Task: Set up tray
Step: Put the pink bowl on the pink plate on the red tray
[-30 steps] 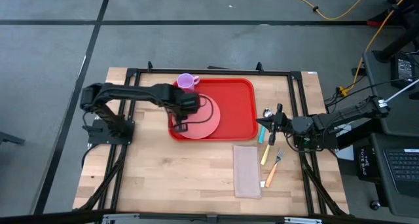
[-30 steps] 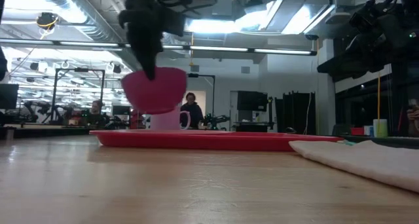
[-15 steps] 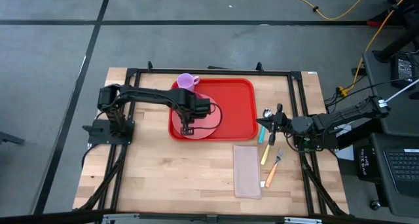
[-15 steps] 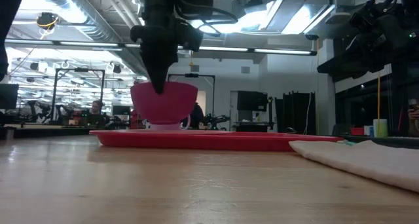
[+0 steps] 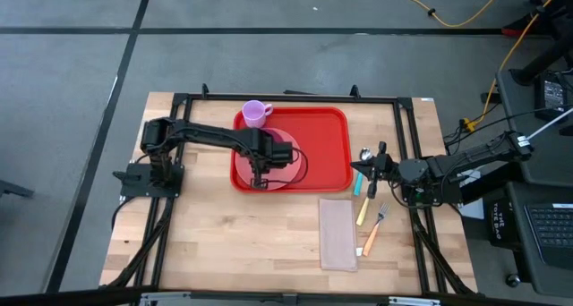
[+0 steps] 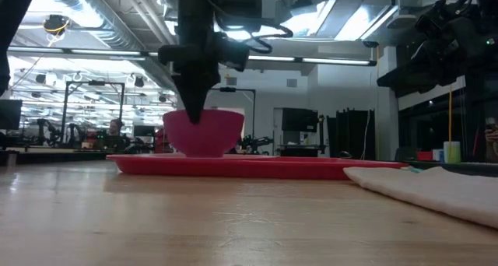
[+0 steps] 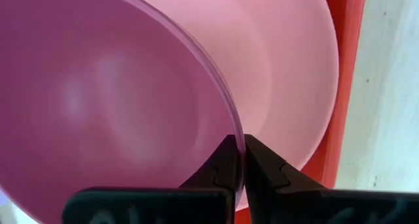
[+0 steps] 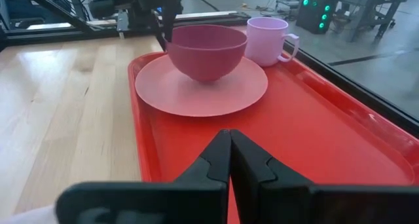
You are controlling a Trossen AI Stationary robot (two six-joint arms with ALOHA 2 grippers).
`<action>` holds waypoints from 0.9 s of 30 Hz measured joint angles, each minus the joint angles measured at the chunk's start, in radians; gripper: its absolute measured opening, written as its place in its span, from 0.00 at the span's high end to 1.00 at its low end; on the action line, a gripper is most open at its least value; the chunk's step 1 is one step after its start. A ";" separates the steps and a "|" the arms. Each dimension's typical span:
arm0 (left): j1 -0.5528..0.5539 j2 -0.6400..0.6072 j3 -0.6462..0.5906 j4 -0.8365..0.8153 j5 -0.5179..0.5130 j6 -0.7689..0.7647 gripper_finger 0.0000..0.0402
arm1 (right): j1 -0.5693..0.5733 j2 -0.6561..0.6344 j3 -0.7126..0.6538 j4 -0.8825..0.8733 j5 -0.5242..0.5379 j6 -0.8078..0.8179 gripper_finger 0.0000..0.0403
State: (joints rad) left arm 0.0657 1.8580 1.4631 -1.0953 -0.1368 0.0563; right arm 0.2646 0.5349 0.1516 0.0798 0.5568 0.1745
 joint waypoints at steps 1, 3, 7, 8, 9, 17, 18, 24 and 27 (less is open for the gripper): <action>-0.001 0.000 0.000 0.000 0.000 0.003 0.99 | 0.000 0.000 0.000 0.002 0.000 0.000 0.98; -0.001 -0.002 0.000 0.014 0.000 0.008 0.99 | 0.000 -0.001 0.000 0.002 0.000 0.001 0.98; -0.001 -0.002 0.000 0.026 0.000 0.009 0.99 | 0.000 0.000 0.000 0.003 0.000 0.000 0.98; -0.001 -0.002 0.000 0.026 0.000 0.010 0.99 | 0.000 0.000 0.000 0.003 0.000 -0.001 0.98; -0.001 -0.002 0.000 0.026 0.001 0.010 0.99 | 0.000 -0.001 0.000 0.003 0.000 -0.001 0.98; -0.001 -0.002 0.000 0.025 0.018 0.004 0.99 | 0.000 -0.001 0.000 0.002 0.000 0.000 0.98; -0.001 -0.002 0.000 0.025 0.032 0.007 0.99 | 0.000 -0.001 0.000 0.002 0.000 0.000 0.98; -0.001 -0.002 0.000 0.023 0.045 -0.008 0.99 | 0.000 -0.001 0.000 0.002 0.000 0.000 0.98; -0.001 -0.002 0.000 0.023 0.044 -0.008 0.99 | 0.000 -0.001 0.000 0.002 0.000 0.000 0.98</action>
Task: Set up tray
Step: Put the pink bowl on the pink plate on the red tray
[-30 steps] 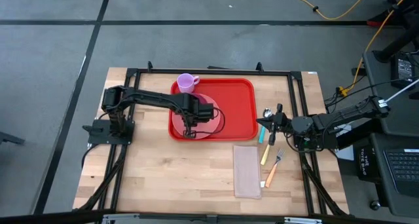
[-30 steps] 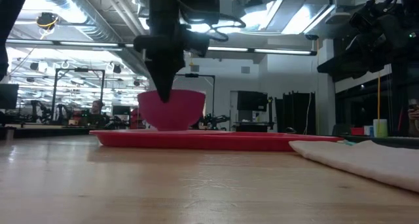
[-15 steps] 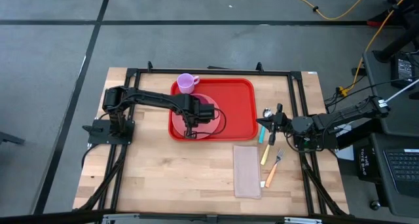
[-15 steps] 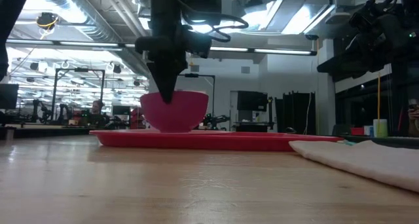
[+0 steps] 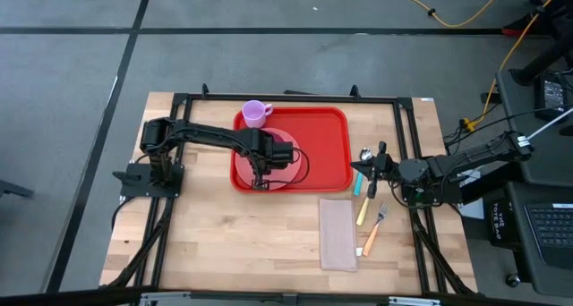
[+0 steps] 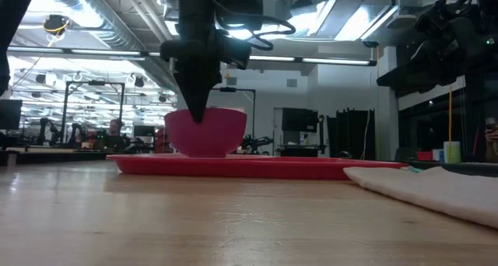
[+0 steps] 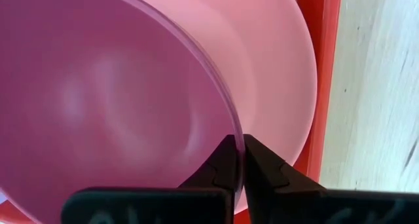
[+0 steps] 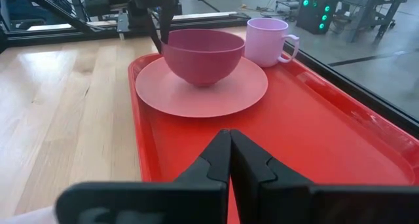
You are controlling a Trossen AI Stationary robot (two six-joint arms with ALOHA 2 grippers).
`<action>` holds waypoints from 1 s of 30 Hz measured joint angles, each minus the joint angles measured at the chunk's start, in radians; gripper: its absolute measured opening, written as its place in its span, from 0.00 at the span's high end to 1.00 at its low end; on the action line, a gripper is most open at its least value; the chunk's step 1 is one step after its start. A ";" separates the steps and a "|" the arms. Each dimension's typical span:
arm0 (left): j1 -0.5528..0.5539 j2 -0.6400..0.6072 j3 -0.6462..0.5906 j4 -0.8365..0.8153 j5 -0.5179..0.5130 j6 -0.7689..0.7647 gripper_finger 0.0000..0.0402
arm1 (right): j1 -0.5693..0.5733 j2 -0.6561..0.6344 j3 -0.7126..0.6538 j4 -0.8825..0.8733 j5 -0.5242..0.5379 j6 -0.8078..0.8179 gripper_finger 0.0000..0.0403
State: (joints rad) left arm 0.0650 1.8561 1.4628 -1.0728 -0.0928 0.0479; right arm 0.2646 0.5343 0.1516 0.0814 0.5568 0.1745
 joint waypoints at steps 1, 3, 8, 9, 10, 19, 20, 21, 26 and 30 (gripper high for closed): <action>0.000 0.000 0.000 0.000 -0.001 0.000 0.99 | 0.000 0.000 0.000 0.000 0.000 0.000 0.98; 0.000 0.000 0.000 0.000 -0.001 0.000 0.99 | 0.000 0.000 0.000 0.000 0.000 0.000 0.98; 0.000 0.001 0.000 0.000 0.000 0.017 0.99 | 0.000 0.000 0.000 0.000 0.000 0.000 0.98; 0.000 0.002 0.000 0.000 -0.001 0.018 0.99 | 0.000 0.000 0.000 0.000 0.000 0.000 0.98; 0.000 0.002 0.000 0.000 0.000 0.018 0.99 | 0.000 0.000 0.000 0.000 0.000 0.000 0.98; -0.001 0.002 0.000 0.000 0.000 -0.006 0.99 | 0.000 0.000 0.000 0.002 0.000 0.000 0.98; -0.003 0.002 0.000 0.000 0.000 -0.006 0.99 | 0.000 0.000 0.000 0.002 0.000 0.000 0.98; -0.005 0.002 0.000 0.000 0.000 -0.007 0.99 | 0.000 0.000 0.000 0.002 0.000 0.000 0.98; -0.010 0.002 0.000 0.000 0.001 -0.008 0.99 | 0.000 0.000 0.000 0.003 0.000 0.000 0.98; -0.012 0.003 0.000 0.000 0.001 -0.008 0.99 | 0.000 0.000 0.000 0.004 -0.001 0.002 0.98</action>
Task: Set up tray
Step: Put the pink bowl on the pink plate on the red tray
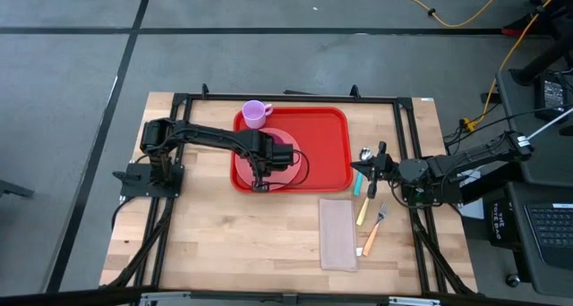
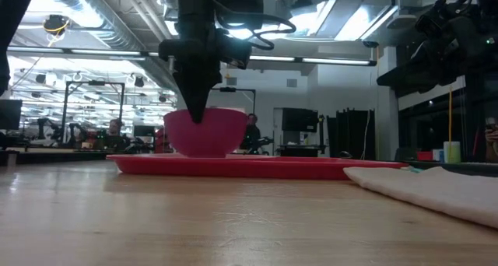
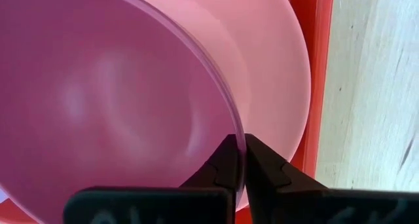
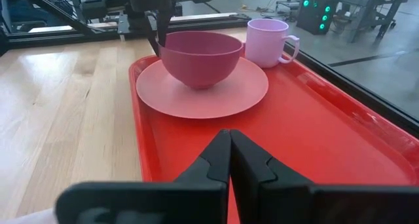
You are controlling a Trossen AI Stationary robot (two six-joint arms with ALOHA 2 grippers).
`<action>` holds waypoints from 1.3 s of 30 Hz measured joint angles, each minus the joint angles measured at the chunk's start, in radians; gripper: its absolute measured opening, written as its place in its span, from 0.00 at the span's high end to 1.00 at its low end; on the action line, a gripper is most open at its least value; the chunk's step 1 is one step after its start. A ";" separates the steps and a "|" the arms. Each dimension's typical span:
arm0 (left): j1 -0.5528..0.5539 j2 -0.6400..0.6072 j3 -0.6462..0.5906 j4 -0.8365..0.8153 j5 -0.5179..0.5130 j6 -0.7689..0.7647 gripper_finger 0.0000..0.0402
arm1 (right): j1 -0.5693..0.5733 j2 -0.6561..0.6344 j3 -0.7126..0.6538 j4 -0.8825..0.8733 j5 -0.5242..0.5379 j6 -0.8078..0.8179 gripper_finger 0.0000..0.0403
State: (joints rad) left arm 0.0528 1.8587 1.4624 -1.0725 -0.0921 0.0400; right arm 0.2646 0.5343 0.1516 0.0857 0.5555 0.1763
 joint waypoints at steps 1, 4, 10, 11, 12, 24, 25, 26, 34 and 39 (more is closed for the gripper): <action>0.000 0.000 0.000 0.000 0.000 0.000 0.99 | 0.000 0.000 0.000 0.000 -0.002 0.002 0.98; 0.000 0.000 0.000 0.000 -0.004 0.000 0.99 | 0.000 0.000 0.000 0.000 -0.007 0.002 0.98; 0.000 0.000 0.000 0.000 -0.018 -0.010 0.99 | 0.000 0.000 0.000 0.000 -0.008 0.002 0.98; 0.000 0.005 0.000 0.002 -0.018 -0.010 0.99 | 0.000 0.000 0.000 0.000 -0.008 0.002 0.98; 0.000 0.011 0.000 0.005 -0.018 -0.010 0.99 | 0.000 0.000 0.000 0.000 -0.008 0.002 0.98; 0.000 0.041 -0.001 -0.020 -0.022 0.007 0.99 | 0.000 0.000 0.000 0.001 -0.008 0.002 0.98; 0.000 0.037 -0.001 -0.023 -0.020 0.007 0.99 | 0.000 0.000 0.000 0.001 -0.008 0.002 0.98; 0.000 0.035 -0.001 -0.023 -0.019 0.007 0.99 | 0.000 0.000 0.000 0.001 -0.008 0.001 0.98; 0.000 0.027 -0.001 -0.022 -0.014 0.018 0.95 | 0.000 0.000 0.000 0.000 -0.008 0.001 0.98; 0.000 0.027 -0.001 -0.005 -0.015 0.019 0.94 | 0.000 0.000 0.000 0.000 -0.008 0.001 0.98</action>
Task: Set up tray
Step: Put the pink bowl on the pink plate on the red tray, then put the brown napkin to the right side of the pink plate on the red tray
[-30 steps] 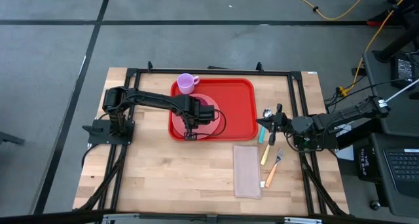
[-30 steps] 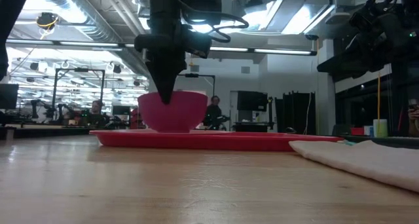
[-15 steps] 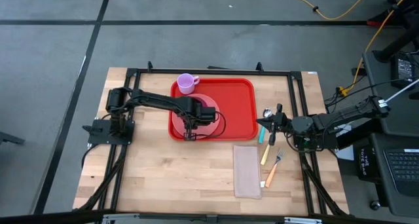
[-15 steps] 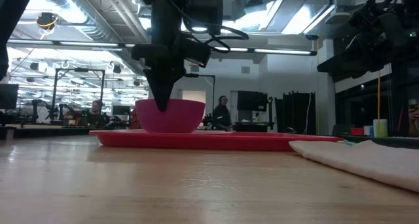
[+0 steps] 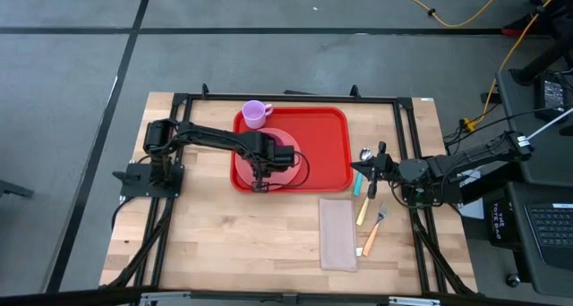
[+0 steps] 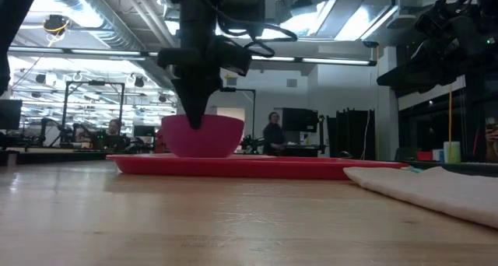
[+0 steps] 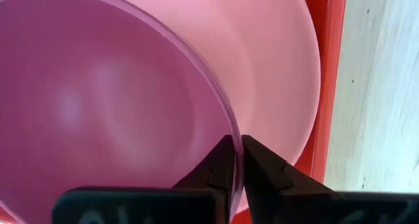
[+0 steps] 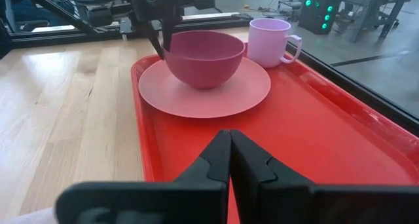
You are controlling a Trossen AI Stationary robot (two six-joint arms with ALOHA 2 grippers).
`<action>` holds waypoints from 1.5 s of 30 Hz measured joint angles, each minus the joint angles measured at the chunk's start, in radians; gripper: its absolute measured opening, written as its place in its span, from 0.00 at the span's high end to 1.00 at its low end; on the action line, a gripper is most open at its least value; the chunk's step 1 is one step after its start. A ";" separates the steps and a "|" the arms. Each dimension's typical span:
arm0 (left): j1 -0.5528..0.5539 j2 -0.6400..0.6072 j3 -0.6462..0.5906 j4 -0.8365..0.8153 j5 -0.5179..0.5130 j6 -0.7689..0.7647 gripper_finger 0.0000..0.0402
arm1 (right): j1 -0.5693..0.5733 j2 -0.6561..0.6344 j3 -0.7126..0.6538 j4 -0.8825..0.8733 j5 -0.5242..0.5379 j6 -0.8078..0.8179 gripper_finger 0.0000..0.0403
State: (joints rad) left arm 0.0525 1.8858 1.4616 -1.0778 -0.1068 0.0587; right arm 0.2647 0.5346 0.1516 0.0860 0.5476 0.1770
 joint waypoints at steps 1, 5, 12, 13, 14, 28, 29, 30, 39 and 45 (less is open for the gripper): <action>0.001 0.000 0.000 0.016 0.000 0.003 0.95 | 0.000 0.000 0.000 0.000 0.000 0.001 0.98; 0.002 0.000 0.000 0.058 -0.003 0.008 0.95 | 0.000 0.000 0.000 0.000 0.000 0.001 0.98; 0.001 0.000 0.001 0.050 -0.003 0.007 0.94 | 0.000 0.000 0.000 0.000 0.000 0.001 0.98; 0.001 0.000 0.001 0.050 -0.003 0.007 0.94 | 0.000 0.000 0.000 0.000 0.000 0.001 0.98; 0.001 0.000 0.001 0.050 -0.003 0.007 0.94 | 0.000 0.000 0.000 0.000 0.000 0.001 0.98; 0.001 0.000 0.001 0.027 0.013 -0.019 0.92 | 0.000 0.000 0.000 0.000 0.000 0.001 0.98; 0.001 0.000 0.001 0.027 0.012 -0.019 0.91 | 0.000 0.000 0.000 0.000 0.000 0.001 0.98; 0.001 0.000 0.001 0.027 0.008 -0.019 0.91 | 0.000 0.000 0.000 0.000 0.000 0.001 0.98; 0.001 -0.001 0.002 0.027 0.004 -0.045 0.80 | 0.000 0.000 0.000 0.000 0.000 0.001 0.98; 0.001 -0.001 0.002 0.005 0.004 -0.045 0.69 | 0.000 0.000 0.000 0.000 0.000 0.001 0.98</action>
State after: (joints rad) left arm 0.0532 1.8847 1.4635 -1.0729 -0.1028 0.0137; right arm 0.2649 0.5343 0.1516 0.0856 0.5472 0.1783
